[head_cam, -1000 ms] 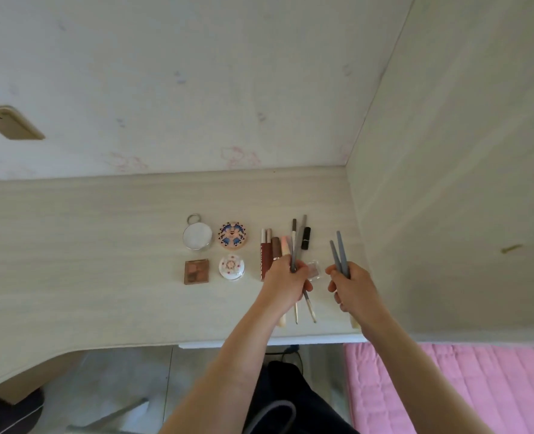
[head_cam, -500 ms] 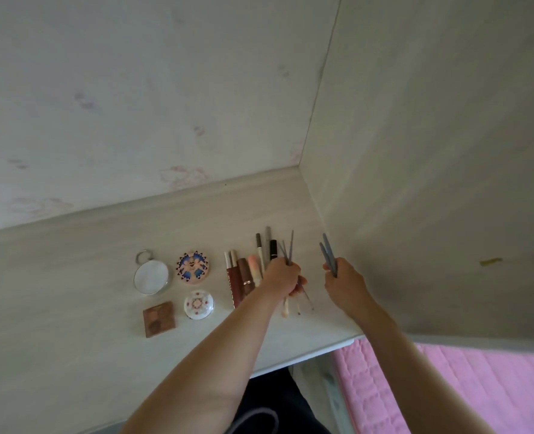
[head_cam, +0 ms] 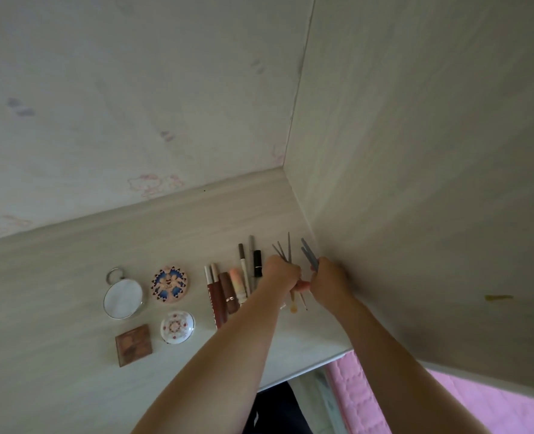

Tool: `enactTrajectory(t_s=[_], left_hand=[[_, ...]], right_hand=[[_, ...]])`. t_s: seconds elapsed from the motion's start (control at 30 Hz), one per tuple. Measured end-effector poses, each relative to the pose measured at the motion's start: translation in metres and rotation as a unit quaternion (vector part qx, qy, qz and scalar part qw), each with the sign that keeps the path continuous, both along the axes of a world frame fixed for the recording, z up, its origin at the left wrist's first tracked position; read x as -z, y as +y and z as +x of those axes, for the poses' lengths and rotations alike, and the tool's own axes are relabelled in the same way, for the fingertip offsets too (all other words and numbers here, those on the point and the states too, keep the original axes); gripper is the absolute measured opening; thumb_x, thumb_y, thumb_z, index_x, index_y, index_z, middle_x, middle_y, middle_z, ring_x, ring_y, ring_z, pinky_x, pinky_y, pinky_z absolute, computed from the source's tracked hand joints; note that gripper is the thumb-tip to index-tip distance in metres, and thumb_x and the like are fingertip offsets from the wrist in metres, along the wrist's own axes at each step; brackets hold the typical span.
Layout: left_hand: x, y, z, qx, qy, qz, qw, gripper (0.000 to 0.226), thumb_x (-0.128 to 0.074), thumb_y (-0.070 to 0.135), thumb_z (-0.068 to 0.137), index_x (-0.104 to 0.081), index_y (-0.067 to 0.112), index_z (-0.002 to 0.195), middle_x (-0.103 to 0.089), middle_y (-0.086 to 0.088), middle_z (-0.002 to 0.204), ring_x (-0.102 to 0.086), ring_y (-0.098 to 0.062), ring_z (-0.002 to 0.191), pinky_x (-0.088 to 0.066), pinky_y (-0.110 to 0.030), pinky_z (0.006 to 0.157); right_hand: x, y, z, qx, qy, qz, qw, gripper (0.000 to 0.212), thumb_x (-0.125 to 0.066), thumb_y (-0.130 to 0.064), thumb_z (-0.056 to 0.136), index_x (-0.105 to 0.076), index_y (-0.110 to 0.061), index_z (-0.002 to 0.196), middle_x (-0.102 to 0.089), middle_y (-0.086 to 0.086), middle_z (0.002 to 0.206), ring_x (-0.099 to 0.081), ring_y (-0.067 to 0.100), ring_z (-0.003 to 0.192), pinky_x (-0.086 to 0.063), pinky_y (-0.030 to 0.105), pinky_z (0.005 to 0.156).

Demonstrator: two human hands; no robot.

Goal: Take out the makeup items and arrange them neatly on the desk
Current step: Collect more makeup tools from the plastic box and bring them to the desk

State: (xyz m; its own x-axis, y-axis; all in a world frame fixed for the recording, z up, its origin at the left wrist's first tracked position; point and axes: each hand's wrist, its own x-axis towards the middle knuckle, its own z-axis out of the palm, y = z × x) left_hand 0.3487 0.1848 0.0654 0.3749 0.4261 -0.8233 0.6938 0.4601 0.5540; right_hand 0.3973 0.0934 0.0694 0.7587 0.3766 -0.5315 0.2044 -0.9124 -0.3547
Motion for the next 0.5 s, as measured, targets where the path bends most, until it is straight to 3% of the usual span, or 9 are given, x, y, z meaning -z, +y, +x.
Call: enactTrajectory(t_s=[0.17,0.33,0.5], left_hand=[[0.005,0.003,0.000,-0.004,-0.014,-0.012,1.000,0.022,-0.061,-0.007,0.084,-0.055,-0.006,0.105,-0.066,-0.028,0.099,-0.071,-0.030,0.065,-0.061,-0.038,0.066],[0.011,0.005,-0.006,-0.046,-0.016,0.036,0.998,0.030,-0.059,-0.007,0.085,-0.046,0.006,0.108,-0.060,-0.022,0.105,-0.067,-0.020,0.052,-0.053,-0.021,0.043],[0.013,0.005,-0.005,-0.014,-0.005,0.062,0.998,0.021,-0.061,-0.009,0.080,-0.053,0.003,0.096,-0.062,-0.025,0.102,-0.069,-0.025,0.061,-0.059,-0.027,0.052]], right_hand=[[0.010,-0.002,0.005,0.018,0.012,0.002,1.000,0.017,-0.050,-0.011,0.095,-0.053,-0.004,0.111,-0.061,0.016,0.113,-0.060,0.032,0.104,-0.040,0.026,0.069],[0.016,-0.002,0.007,0.027,0.026,0.017,0.999,0.017,-0.050,-0.012,0.096,-0.053,-0.002,0.110,-0.062,0.017,0.112,-0.061,0.033,0.103,-0.040,0.026,0.069],[0.020,0.004,0.009,0.041,0.025,0.032,0.998,0.016,-0.050,-0.012,0.096,-0.053,-0.002,0.108,-0.063,0.018,0.109,-0.062,0.033,0.100,-0.040,0.026,0.067]])
